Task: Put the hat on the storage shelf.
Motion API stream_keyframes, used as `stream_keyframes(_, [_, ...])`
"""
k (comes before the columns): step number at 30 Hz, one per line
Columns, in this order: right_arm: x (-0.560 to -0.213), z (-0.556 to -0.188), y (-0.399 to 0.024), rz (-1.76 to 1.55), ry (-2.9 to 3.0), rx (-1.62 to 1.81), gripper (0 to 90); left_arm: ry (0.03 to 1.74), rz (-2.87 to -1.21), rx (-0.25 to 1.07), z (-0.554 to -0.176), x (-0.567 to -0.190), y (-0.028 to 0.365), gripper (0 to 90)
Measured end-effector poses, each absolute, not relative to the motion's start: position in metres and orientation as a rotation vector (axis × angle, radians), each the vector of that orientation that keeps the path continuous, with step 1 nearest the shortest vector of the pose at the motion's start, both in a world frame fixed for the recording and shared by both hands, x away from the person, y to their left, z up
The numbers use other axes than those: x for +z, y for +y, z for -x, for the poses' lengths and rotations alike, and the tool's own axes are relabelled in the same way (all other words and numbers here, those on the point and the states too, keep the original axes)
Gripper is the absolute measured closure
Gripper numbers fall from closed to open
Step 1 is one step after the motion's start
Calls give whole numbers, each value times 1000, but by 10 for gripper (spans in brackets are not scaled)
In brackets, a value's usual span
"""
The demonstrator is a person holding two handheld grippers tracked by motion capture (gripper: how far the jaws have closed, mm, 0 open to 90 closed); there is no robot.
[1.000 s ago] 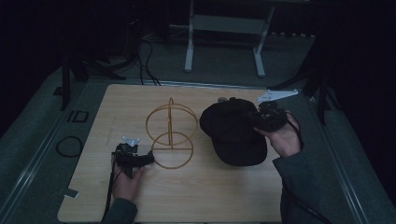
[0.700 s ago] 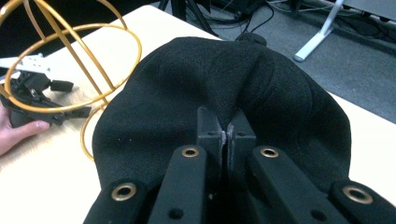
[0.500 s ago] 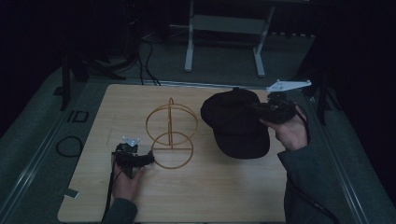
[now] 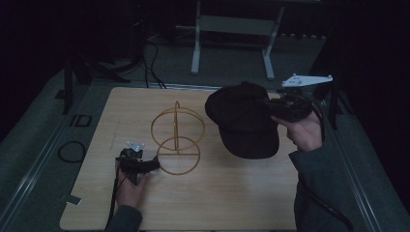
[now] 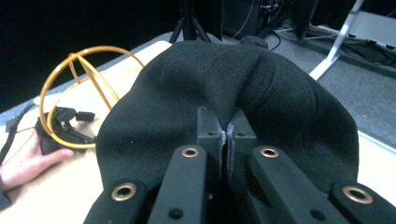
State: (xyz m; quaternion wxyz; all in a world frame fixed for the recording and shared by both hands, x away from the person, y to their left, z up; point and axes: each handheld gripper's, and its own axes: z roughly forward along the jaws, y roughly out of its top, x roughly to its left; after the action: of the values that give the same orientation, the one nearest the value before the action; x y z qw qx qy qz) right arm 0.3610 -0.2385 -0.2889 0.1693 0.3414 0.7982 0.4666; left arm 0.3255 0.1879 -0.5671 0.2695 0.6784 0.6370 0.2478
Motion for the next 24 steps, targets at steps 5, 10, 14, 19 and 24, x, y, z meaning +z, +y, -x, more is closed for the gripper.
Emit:
stream_keyframes(5, [-281,-361,-235,-956,2256,1362,874,1717,-1829,668,-326,-567,188,7])
stream_keyframes(10, [-272,-360,-228,-927,2252,1391,873,1716,-1832,668,-325,-567,188,8])
stream_keyframes(14, [-266,-359,-222,-902,2251,1408,874,1716,-1832,667,-325,-567,188,8])
stream_keyframes(19, [-260,-359,-212,-874,2262,1408,874,1716,-1832,668,-325,-567,188,8])
stream_keyframes(24, [-253,-358,-205,-850,2261,1432,873,1716,-1831,668,-325,-567,188,8])
